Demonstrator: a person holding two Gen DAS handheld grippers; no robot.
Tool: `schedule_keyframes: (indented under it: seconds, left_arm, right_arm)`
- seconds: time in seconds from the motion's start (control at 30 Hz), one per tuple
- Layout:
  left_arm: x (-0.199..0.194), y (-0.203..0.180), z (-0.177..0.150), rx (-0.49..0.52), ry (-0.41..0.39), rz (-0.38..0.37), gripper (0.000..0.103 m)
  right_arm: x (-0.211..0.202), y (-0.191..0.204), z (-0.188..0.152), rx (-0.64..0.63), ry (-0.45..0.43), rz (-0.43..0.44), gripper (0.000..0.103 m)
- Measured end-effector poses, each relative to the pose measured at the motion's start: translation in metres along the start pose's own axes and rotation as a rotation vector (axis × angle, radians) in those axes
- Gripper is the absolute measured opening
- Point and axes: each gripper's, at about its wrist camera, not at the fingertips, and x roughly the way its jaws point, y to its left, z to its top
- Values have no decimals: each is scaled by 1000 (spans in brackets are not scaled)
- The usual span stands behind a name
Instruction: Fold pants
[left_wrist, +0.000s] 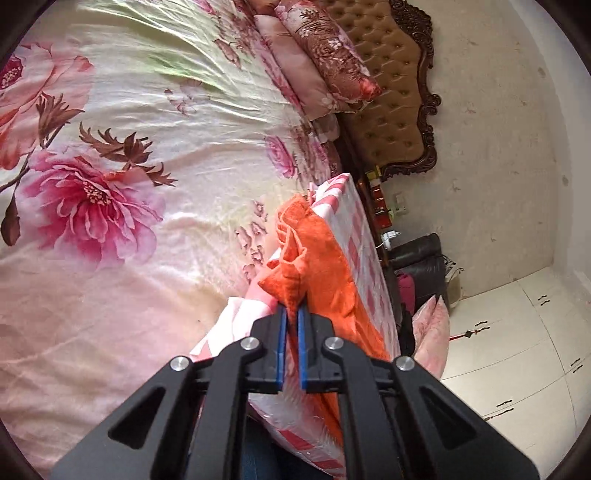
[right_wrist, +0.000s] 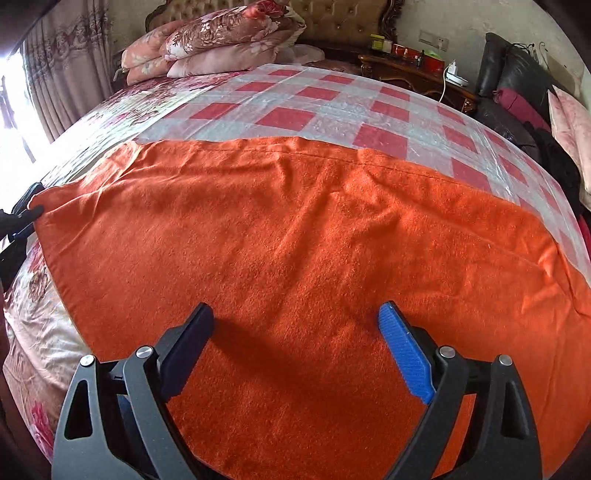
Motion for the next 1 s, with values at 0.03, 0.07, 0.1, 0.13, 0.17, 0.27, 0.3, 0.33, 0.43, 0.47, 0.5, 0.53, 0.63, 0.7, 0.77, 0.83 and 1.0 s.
schedule_keyframes:
  seconds: [0.03, 0.07, 0.1, 0.13, 0.17, 0.27, 0.3, 0.33, 0.43, 0.47, 0.5, 0.53, 0.63, 0.7, 0.77, 0.83, 1.0]
  left_arm:
    - [-3, 2, 1, -2, -7, 8, 21]
    - [-8, 3, 1, 3, -29, 18, 43]
    - [-11, 4, 4, 7, -42, 23, 48]
    - [-13, 8, 5, 2, -42, 17, 48]
    - [-13, 11, 7, -11, -37, 12, 51]
    - [-12, 25, 10, -56, -30, 27, 57]
    - [-13, 29, 10, -69, -28, 32, 57]
    - [-15, 30, 9, -76, -39, 67, 57]
    - [-40, -5, -6, 100, -196, 238, 56]
    - [-42, -25, -16, 206, -225, 285, 56]
    - [-37, -48, -28, 322, -226, 314, 56]
    - [-25, -75, -44, 467, -189, 331, 57]
    - [18, -129, -87, 776, -80, 389, 61]
    - [53, -152, -113, 933, -15, 437, 63]
    - [85, -162, -127, 1006, 48, 478, 63]
    - [111, -163, -131, 1032, 113, 531, 63]
    - [138, -150, -117, 978, 197, 602, 75]
  right_arm:
    - [0, 1, 0, 1, -1, -3, 89]
    - [0, 1, -1, 4, -4, -5, 89]
    - [-1, 1, -1, 7, -4, -5, 89]
    - [-1, 1, -1, 11, -6, -7, 90]
    - [-1, 1, -2, 13, -7, -10, 90]
    - [-1, 1, -3, 28, -10, -18, 90]
    - [-1, 1, -4, 35, -8, -21, 91]
    - [-1, 1, -4, 40, -5, -23, 91]
    - [-1, 1, -4, 59, 5, -33, 92]
    - [-1, 1, -4, 63, 6, -36, 92]
    - [-1, 1, -4, 68, 7, -40, 92]
    - [-1, 1, -4, 74, 11, -44, 92]
    - [0, 1, -2, 85, 25, -44, 93]
    - [1, 2, -2, 81, 35, -35, 98]
    - [1, 2, -2, 80, 39, -34, 98]
    - [1, 2, -2, 81, 51, -33, 98]
    - [1, 0, -2, 75, 73, -15, 98]
